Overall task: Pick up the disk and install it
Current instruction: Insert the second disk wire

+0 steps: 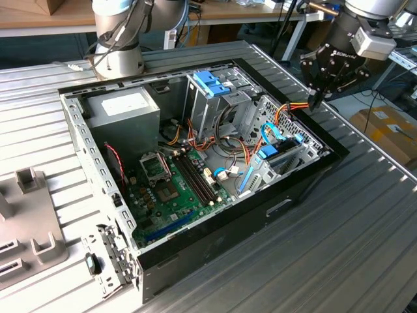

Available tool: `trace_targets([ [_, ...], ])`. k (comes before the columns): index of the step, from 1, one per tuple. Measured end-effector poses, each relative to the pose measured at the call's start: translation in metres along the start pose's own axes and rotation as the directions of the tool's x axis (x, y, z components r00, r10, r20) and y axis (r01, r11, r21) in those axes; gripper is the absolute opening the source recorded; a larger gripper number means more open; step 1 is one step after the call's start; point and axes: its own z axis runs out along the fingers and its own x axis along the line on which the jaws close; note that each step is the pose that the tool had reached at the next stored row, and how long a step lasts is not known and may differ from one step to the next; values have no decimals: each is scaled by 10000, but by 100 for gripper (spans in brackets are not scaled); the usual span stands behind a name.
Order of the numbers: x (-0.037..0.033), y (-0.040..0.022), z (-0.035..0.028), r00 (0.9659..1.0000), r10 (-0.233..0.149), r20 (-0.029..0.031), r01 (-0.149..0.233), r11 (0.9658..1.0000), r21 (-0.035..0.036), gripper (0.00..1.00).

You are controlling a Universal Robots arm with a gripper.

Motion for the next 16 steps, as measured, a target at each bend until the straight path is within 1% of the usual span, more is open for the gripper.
trace_targets([
  [4, -151, 122, -13, 10000, 1, -5, -1, 10000, 6, 16],
  [7, -232, 187, -18, 10000, 1, -5, -1, 10000, 6, 16],
  [8, -246, 199, -16, 10000, 6, -5, -6, 10000, 7, 16],
  [11, -249, 200, -13, 9998, 195, -13, -195, 9998, -8, 16],
  [13, -249, 201, -10, 9991, 428, -21, -428, 9991, -23, 16],
  [15, -250, 202, -7, 9972, 742, -35, -742, 9972, -44, 16],
  [16, -250, 202, -5, 9957, 926, -42, -927, 9957, -56, 16],
])
